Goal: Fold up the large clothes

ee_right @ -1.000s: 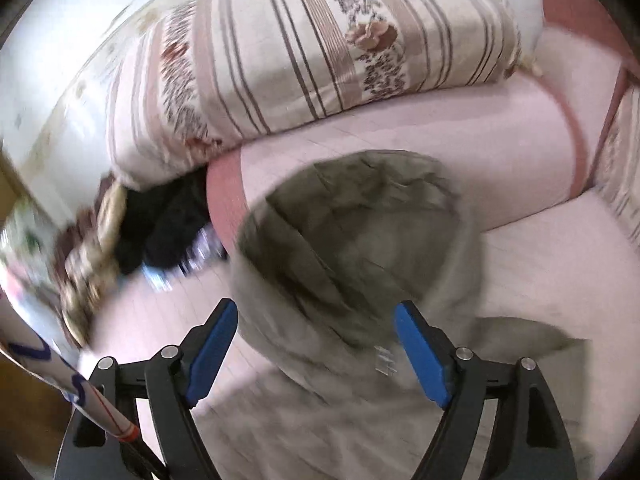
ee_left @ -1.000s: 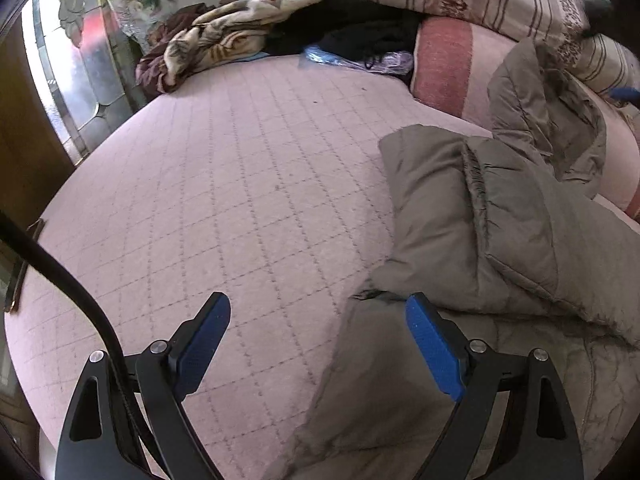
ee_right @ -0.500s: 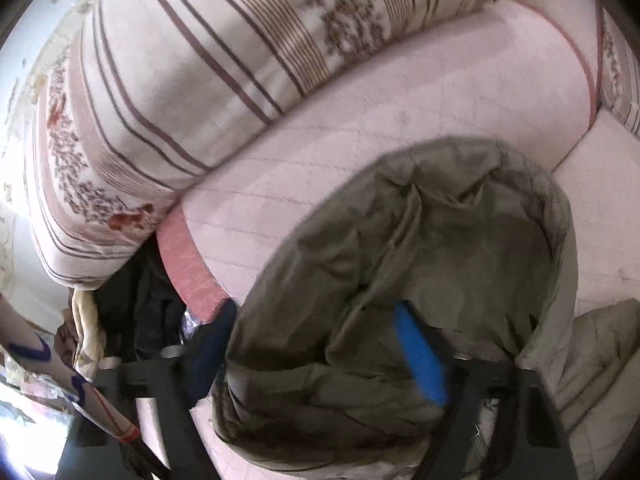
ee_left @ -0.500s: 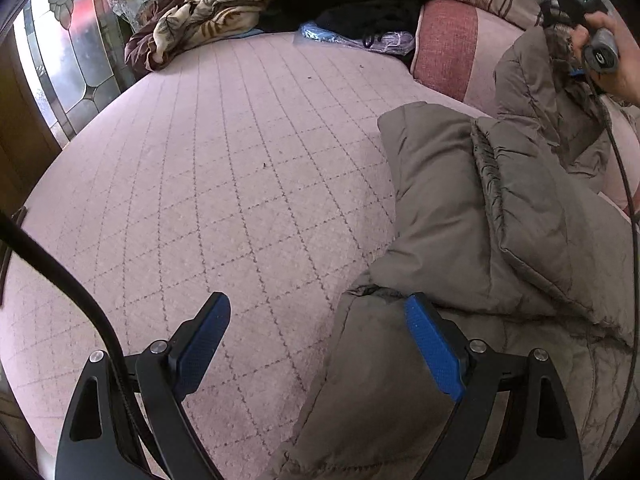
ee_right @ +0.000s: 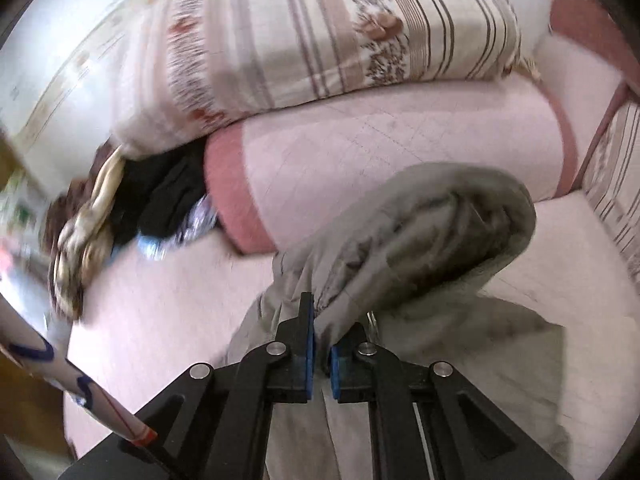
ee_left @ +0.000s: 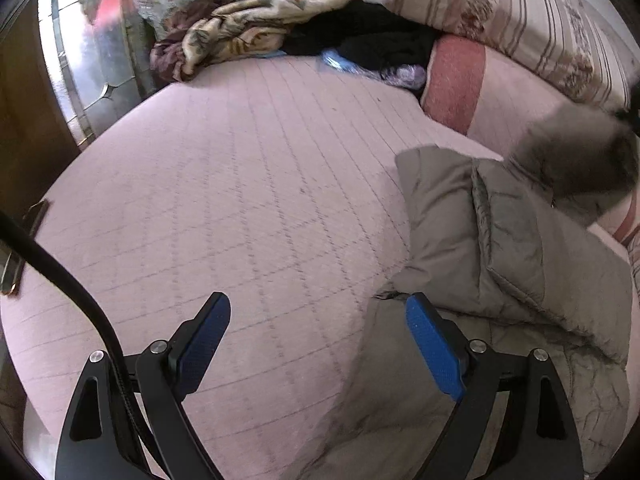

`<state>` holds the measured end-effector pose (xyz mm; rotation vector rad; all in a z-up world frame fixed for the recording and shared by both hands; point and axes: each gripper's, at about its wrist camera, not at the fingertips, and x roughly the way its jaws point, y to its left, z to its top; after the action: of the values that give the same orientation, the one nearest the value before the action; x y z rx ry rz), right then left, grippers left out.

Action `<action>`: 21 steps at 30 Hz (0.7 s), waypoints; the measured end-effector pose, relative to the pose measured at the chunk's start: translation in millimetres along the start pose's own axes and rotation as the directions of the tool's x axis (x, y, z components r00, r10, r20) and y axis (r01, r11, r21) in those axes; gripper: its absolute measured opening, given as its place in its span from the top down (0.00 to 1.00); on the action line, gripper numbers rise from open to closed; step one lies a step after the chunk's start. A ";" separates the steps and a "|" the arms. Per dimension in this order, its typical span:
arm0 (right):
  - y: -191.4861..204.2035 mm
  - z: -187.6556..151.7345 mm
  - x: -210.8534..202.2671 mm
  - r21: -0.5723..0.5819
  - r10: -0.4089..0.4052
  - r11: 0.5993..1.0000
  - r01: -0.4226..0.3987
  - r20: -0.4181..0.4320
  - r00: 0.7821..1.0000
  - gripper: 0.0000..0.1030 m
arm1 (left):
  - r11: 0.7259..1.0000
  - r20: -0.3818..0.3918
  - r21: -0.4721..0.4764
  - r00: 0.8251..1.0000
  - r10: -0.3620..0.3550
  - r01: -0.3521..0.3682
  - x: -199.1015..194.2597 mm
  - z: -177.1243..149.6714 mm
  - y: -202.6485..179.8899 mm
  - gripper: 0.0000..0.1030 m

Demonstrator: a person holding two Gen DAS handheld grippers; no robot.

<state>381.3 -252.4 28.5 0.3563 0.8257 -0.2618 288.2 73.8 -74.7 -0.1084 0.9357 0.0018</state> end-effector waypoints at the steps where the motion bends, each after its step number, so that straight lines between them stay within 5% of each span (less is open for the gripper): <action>1: 2.9 -13.6 -13.9 -0.024 0.003 1.000 -0.003 -0.002 1.000 0.94 | 1.000 0.005 -0.017 1.000 -0.007 0.007 -5.5 -0.4 5.5 0.14; 7: 5.6 -99.3 -91.1 -0.121 0.029 0.992 -0.031 -0.018 0.999 0.94 | 0.991 0.054 -0.121 0.997 -0.049 0.055 -45.4 -11.6 42.0 0.14; 11: -1.2 -149.2 -108.8 -0.163 0.020 0.986 -0.026 -0.039 0.999 0.94 | 0.994 0.099 -0.107 0.995 -0.018 0.029 -66.3 -28.0 55.0 0.14; 21: -26.8 -217.1 -23.5 -0.067 0.020 0.997 -0.035 -0.217 0.976 0.94 | 0.994 0.076 -0.093 0.995 0.058 -0.051 -54.8 -38.1 63.7 0.14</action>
<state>211.5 -186.4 -94.9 0.3335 1.0408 -0.1696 222.0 136.0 -58.9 -0.1660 0.8594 0.0986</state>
